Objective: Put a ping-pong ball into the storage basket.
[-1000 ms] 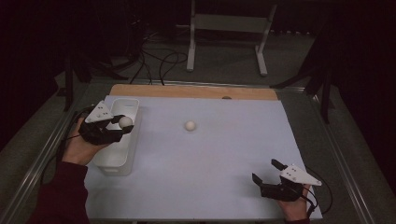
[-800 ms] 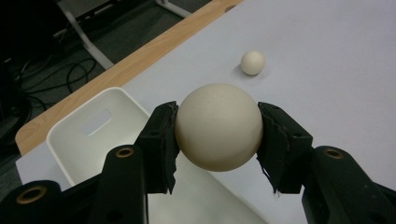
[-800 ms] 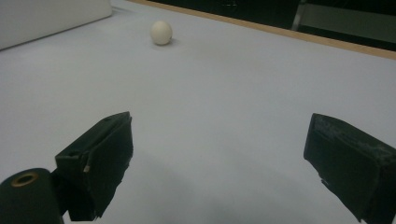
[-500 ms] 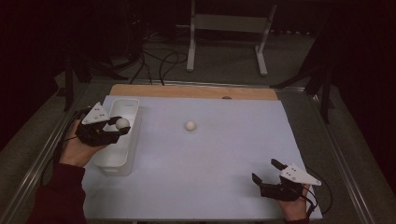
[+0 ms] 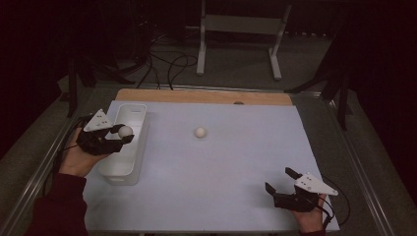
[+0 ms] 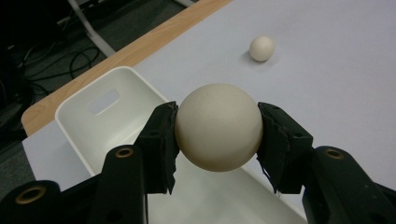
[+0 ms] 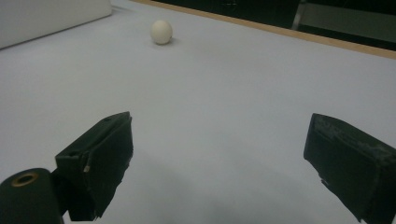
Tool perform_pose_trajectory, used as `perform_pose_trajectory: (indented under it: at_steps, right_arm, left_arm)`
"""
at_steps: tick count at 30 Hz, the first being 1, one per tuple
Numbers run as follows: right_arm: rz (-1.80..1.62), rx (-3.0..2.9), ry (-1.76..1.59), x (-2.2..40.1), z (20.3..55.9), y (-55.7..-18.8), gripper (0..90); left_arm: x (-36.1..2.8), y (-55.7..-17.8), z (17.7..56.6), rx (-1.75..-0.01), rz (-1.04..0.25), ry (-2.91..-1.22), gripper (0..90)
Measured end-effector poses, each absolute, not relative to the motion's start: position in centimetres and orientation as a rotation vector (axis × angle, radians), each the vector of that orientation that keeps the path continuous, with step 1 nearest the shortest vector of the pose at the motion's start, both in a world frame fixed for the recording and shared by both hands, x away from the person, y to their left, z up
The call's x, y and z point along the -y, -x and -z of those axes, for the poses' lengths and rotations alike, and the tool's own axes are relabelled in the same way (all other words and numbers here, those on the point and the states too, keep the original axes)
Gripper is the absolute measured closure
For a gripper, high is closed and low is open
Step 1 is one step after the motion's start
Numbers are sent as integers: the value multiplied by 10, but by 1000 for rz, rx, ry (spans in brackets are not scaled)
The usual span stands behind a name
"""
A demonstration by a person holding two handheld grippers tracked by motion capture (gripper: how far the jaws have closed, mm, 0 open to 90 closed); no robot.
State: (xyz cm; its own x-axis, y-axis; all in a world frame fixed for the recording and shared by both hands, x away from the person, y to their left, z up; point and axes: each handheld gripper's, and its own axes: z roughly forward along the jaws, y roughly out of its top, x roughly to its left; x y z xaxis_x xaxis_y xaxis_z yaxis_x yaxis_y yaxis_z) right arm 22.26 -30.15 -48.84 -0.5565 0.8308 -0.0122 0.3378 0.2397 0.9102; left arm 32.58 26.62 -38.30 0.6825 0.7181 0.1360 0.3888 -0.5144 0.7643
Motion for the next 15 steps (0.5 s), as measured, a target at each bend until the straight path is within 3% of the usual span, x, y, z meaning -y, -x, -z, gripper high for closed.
perform_pose_trajectory:
  at_steps: [5, 6, 10, 15]
  right_arm:
    - [-1290, -2014, -1067, 302, 488, -222, 80]
    - [-1290, -2014, -1067, 302, 488, -222, 80]
    - [-1288, -2013, -1068, 302, 488, -222, 80]
    - [-1290, -2013, -1068, 302, 488, -222, 80]
  left_arm:
    - [-267, -326, 384, -871, -586, -2162, 498]
    - [-267, -326, 384, -871, -586, -2162, 462]
    - [-264, -329, 388, -943, -624, -2152, 139]
    - [-263, -330, 388, -959, -619, -2147, 24]
